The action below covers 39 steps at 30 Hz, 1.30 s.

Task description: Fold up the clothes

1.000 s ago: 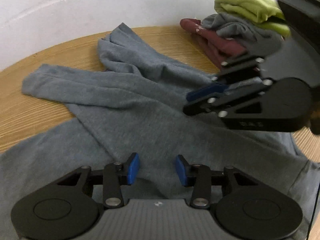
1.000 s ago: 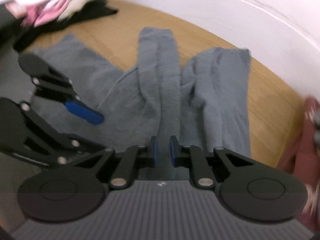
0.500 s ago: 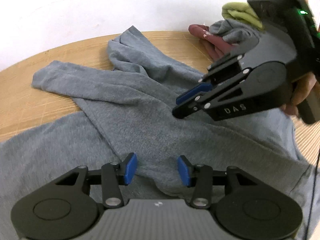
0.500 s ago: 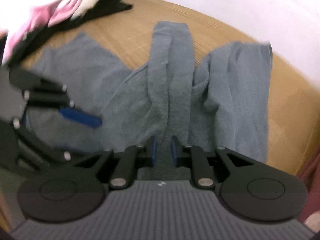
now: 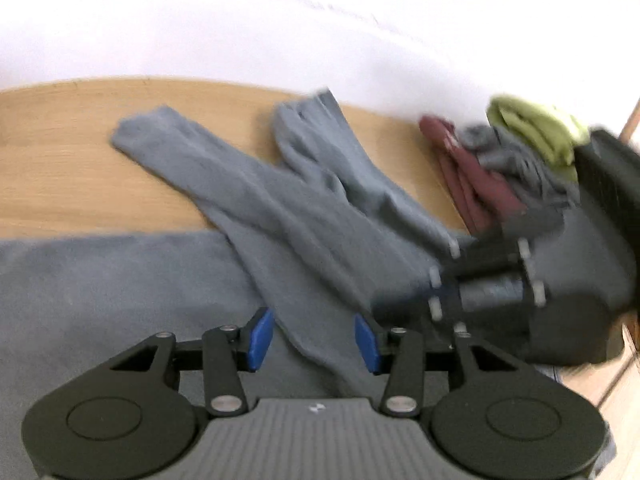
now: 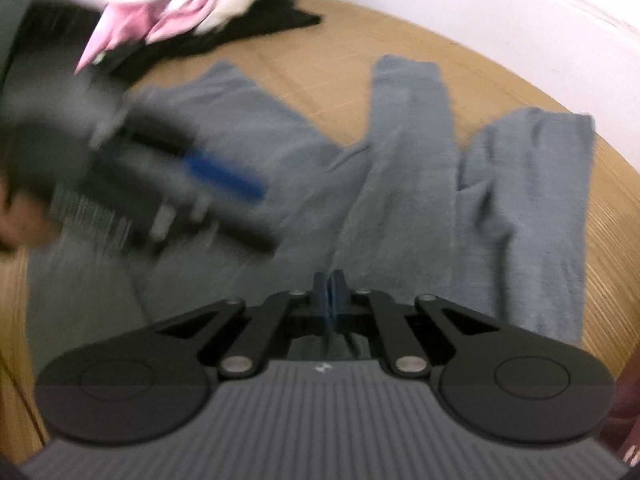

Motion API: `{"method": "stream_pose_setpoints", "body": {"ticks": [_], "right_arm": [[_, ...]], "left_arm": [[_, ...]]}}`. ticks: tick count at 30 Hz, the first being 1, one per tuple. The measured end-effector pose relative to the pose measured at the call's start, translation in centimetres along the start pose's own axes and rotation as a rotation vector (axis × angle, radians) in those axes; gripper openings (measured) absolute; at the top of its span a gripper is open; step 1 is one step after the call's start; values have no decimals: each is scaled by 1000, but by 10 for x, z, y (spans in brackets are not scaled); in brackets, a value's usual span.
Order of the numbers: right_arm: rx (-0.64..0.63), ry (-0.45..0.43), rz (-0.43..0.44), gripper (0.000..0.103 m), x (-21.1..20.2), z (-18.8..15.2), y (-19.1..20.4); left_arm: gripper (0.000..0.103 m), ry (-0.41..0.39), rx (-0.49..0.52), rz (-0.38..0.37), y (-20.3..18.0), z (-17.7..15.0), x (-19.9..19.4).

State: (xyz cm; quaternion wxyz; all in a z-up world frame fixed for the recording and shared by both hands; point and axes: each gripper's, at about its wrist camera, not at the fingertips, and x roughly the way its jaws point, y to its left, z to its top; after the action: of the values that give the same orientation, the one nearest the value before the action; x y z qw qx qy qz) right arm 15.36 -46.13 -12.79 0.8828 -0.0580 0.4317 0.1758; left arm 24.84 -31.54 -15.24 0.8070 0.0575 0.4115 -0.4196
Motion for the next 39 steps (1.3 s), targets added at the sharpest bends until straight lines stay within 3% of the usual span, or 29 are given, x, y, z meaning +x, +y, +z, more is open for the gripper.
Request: {"method": "stream_pose_setpoints", "body": {"ticks": [2, 5, 6, 11, 14, 18, 23, 26, 30, 35, 38, 39], "right_arm": [[-65, 43, -5, 7, 10, -2, 12], [-85, 25, -39, 8, 12, -2, 20], [-62, 26, -35, 8, 8, -1, 17], [165, -164, -14, 8, -39, -3, -23], [231, -178, -158, 8, -38, -3, -47], [104, -61, -182, 7, -10, -3, -36], [-40, -25, -127, 6, 5, -4, 0], [-113, -20, -153, 7, 12, 0, 16], [-75, -24, -156, 8, 11, -1, 13], [96, -121, -197, 9, -1, 5, -7], [98, -96, -231, 25, 9, 11, -8], [86, -83, -245, 24, 13, 14, -7]], "left_arm": [[47, -9, 14, 24, 2, 10, 2], [47, 8, 51, 25, -4, 20, 17], [47, 22, 68, 46, -7, 21, 25], [47, 90, 153, 132, -22, 7, 50], [47, 82, 149, 124, -24, 3, 44], [47, 31, 73, 71, -16, 15, 33], [47, 17, 45, 51, -10, 42, 43], [47, 39, 50, 62, -12, 52, 56], [46, 91, 106, 138, -18, 42, 70], [48, 45, 136, 149, -21, 25, 62], [46, 17, 123, 123, -15, 21, 61], [46, 14, 120, 117, -13, 19, 60]]}}
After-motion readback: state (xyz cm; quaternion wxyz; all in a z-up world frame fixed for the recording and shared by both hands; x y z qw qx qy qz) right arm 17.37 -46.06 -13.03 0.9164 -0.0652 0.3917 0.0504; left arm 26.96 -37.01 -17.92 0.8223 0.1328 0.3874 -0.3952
